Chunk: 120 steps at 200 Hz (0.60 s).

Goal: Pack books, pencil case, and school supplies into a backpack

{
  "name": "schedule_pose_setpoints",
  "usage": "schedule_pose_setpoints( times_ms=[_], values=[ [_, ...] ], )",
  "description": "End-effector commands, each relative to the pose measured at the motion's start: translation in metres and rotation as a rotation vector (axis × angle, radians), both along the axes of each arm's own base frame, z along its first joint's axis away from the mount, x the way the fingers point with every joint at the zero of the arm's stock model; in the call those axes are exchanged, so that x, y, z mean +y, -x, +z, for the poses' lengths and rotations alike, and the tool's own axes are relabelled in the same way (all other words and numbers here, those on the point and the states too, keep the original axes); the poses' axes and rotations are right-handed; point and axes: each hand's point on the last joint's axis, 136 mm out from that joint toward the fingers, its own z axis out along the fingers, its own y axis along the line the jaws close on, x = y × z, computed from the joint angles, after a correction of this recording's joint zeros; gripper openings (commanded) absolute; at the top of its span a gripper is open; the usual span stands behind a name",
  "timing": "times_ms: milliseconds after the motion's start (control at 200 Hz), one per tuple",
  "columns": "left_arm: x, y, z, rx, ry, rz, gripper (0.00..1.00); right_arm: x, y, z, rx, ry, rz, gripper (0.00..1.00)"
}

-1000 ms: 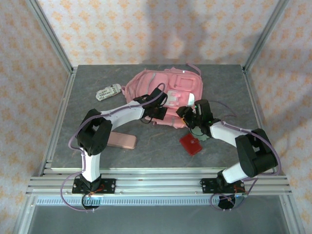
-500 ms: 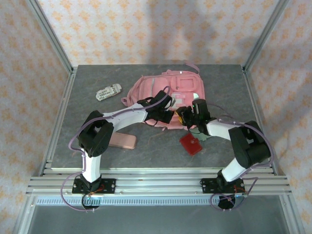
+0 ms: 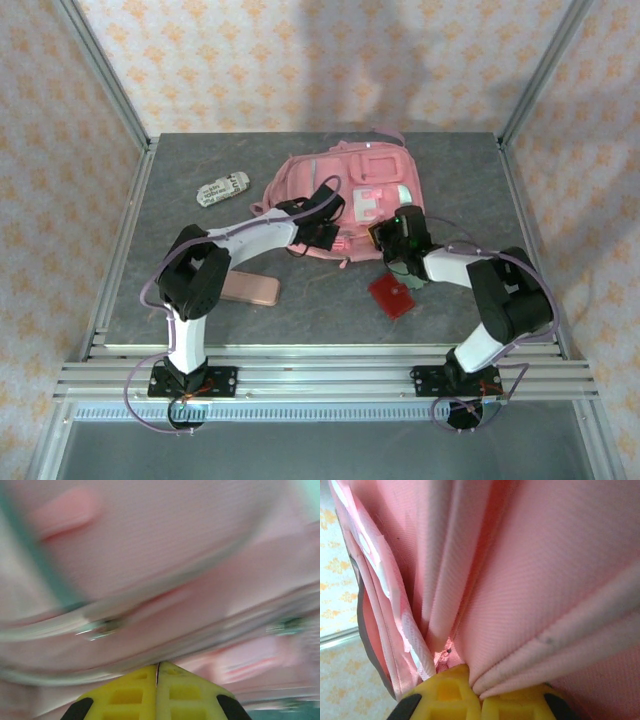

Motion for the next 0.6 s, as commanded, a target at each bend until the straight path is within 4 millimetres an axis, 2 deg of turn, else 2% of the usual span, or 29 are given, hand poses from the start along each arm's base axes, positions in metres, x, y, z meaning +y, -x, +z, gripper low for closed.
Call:
schedule_pose_setpoints(
  times_ms=[0,75,160,240,375,481,556,586,596],
  values=[
    [0.039,0.0,0.011,-0.026,-0.08,0.065,0.0,-0.027,-0.012,0.003,-0.029,0.07,-0.112,0.0],
    [0.037,0.0,0.014,-0.03,-0.054,0.062,0.0,-0.023,-0.013,0.002,-0.028,0.061,-0.096,0.0],
    [0.023,0.001,0.019,-0.013,0.023,0.046,0.0,-0.019,-0.014,0.002,-0.034,0.053,-0.073,0.0],
    [0.002,0.004,0.026,-0.003,0.13,0.028,0.2,-0.016,-0.015,0.002,-0.038,0.05,-0.056,0.0],
    [-0.038,0.016,0.033,0.005,0.244,-0.019,0.39,-0.008,-0.017,0.012,-0.084,0.024,-0.013,0.0],
    [-0.061,0.026,0.028,0.006,0.232,-0.036,0.43,-0.003,-0.017,0.017,-0.107,0.015,0.015,0.0],
    [-0.068,0.029,0.017,0.006,0.2,-0.017,0.44,-0.002,-0.017,0.017,-0.109,0.015,0.021,0.0],
    [-0.069,0.029,0.019,-0.004,0.188,-0.005,0.44,-0.002,-0.017,0.016,-0.107,0.015,0.024,0.0],
    [-0.07,0.029,0.01,0.006,0.169,0.0,0.44,-0.001,-0.017,0.017,-0.108,0.015,0.025,0.0]
  ],
)
